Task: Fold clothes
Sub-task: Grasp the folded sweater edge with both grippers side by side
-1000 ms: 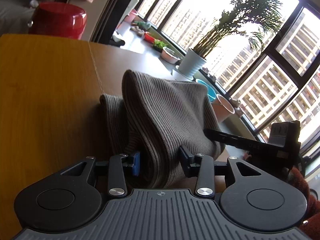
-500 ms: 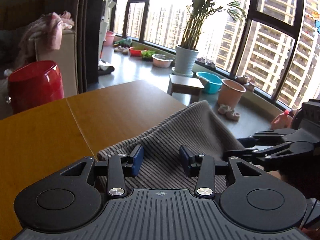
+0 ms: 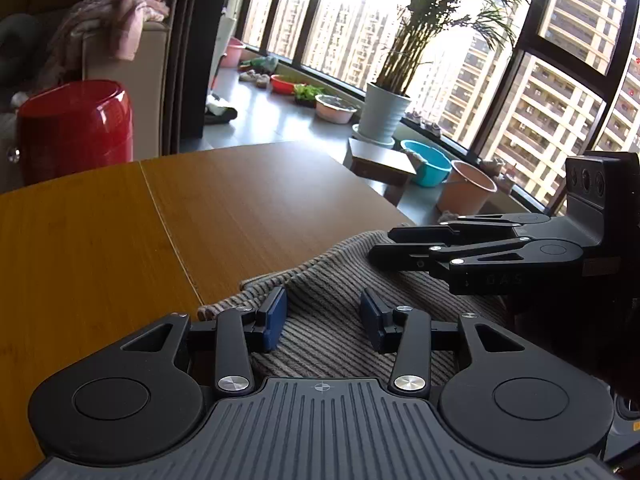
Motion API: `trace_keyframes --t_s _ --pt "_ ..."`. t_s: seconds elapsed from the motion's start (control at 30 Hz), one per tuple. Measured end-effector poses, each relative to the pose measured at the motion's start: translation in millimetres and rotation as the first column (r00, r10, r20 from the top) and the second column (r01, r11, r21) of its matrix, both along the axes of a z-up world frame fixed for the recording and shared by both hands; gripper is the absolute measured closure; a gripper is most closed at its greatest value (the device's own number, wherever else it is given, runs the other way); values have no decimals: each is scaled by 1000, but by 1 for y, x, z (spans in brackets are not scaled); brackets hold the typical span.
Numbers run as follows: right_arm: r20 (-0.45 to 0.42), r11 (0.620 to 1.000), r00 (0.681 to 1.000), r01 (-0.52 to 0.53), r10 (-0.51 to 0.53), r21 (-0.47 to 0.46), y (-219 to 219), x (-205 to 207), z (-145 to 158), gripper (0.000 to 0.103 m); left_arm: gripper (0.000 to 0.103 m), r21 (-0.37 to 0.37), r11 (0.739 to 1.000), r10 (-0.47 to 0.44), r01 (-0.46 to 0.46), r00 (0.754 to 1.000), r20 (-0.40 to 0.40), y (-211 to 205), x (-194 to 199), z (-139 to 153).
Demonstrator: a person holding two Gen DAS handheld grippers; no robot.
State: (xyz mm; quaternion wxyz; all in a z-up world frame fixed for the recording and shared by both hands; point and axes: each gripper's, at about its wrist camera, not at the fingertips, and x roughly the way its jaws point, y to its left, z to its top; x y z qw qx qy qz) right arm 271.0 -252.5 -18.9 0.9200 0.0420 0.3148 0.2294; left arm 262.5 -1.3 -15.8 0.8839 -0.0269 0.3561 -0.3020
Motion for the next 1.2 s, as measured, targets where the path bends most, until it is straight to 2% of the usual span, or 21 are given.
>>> trace_keyframes --t_s 0.07,0.13,0.2,0.3,0.33,0.43,0.5,0.6,0.7,0.77,0.83,0.9,1.03,1.1,1.2 --pt "-9 1000 1000 6 -6 1 0 1 0 61 58 -18 1000 1 0 999 39 4 -3 11" --pt "3 1000 1000 2 -2 -19 1 -4 -1 61 51 -37 999 1 2 997 81 7 -7 23" --pt "5 1000 1000 4 -4 -21 0 -6 -2 61 43 -10 1000 -21 22 994 111 4 -4 28" --pt "1 1000 1000 11 -11 -16 -2 -7 0 61 44 93 995 -31 23 995 93 -8 10 14" --pt "5 1000 1000 13 -13 -15 -2 -9 3 61 41 129 991 -28 16 996 86 -12 16 6" --pt "31 1000 999 21 -22 4 -8 -32 23 57 39 88 996 -9 4 999 52 -9 29 -7" --pt "11 997 1000 2 -2 71 -20 -58 32 42 38 62 998 -1 -2 999 40 -7 32 -11" --pt "-56 983 998 -17 28 182 -39 -98 36 38 35 34 999 5 -6 1000 20 -3 35 -16" --pt "-229 928 971 23 68 372 -52 -117 8 38 34 -23 1000 16 -17 999 -38 5 42 -20" --pt "-335 866 936 78 107 494 -57 -125 -17 38 34 -48 998 26 -30 997 -70 10 42 -22" --pt "-399 836 913 155 82 527 -55 -120 -39 39 34 -67 997 36 -42 994 -100 15 40 -22" --pt "-412 846 911 205 20 493 -56 -108 -47 46 36 -85 995 44 -55 991 -127 21 33 -20" --pt "-334 887 940 204 -60 414 -66 -83 -33 46 36 -154 987 11 -44 977 -214 34 8 -24" --pt "-264 923 959 193 -106 332 -67 -72 -23 45 34 -176 984 -17 -27 970 -244 31 -8 -29" --pt "-166 971 980 141 -109 191 -57 -54 -11 42 29 -208 978 -62 5 962 -266 21 -30 -32"
